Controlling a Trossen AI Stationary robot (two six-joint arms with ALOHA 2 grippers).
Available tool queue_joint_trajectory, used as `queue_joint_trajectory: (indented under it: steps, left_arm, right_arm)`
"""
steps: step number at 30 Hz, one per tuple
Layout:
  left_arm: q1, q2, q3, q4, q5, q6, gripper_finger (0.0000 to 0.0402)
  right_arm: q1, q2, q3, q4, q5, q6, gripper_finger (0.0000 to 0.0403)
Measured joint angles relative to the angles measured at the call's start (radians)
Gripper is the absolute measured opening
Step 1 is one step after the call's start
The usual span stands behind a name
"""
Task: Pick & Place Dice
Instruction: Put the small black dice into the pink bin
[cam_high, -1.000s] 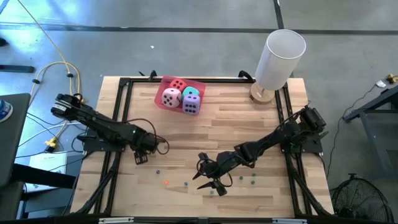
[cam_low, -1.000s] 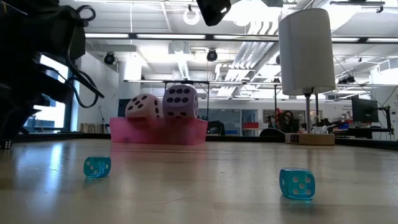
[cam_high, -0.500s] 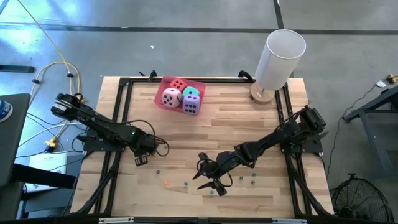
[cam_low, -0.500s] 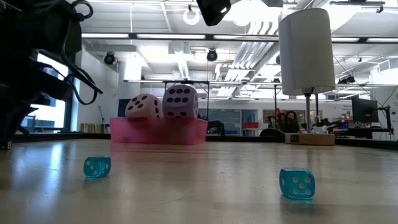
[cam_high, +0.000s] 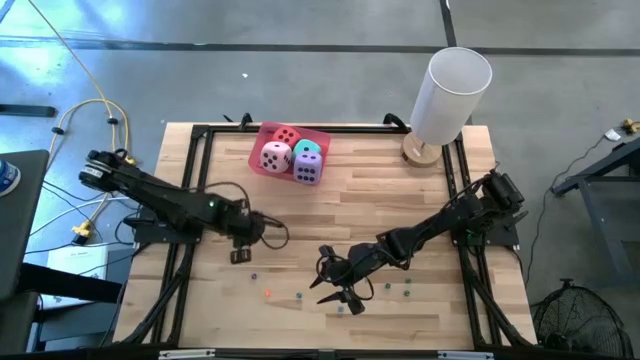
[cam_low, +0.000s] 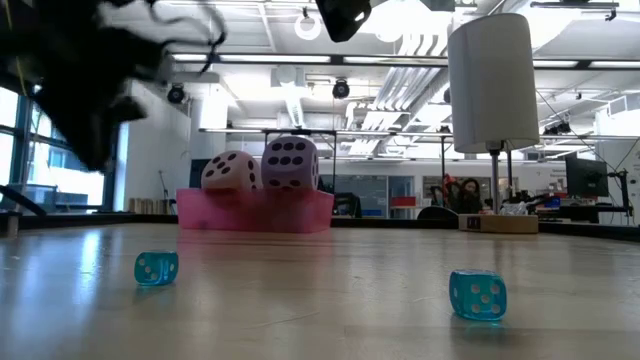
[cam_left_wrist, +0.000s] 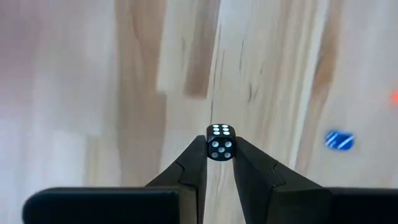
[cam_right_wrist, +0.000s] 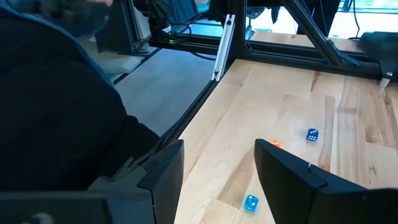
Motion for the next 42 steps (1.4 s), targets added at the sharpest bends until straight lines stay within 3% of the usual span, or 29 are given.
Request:
queue_joint_trajectory:
  steps: [8,17,21,27,33,42]
  left_arm:
    - [0.251,-0.02,0.178,-0.144,-0.109,0.228,0.0056]
    - [0.756,0.011,0.189,-0.15,0.025,0.533,0.0056]
    - [0.896,0.042,0.189,-0.135,0.1,0.617,0.0056]
    - [0.958,0.105,0.189,-0.009,0.155,0.697,0.0056]
    - [0.959,0.166,0.189,0.014,0.087,0.71,0.0056]
    - [0.987,0.192,0.189,0.107,0.076,0.72,0.0056]
  right_arm:
    - [0.0,0.0,0.0,0.0,-0.001,-0.042,0.0188]
    - [-0.028,0.0,0.0,-0.004,-0.003,-0.11,0.0188]
    - [-0.065,0.0,-0.001,-0.031,-0.004,-0.11,0.0188]
    - [-0.119,0.001,-0.001,-0.029,-0.077,-0.1,0.0188]
    - [-0.145,0.001,-0.001,-0.03,-0.137,-0.043,0.0188]
    - [-0.127,0.001,-0.001,-0.03,-0.137,-0.043,0.0188]
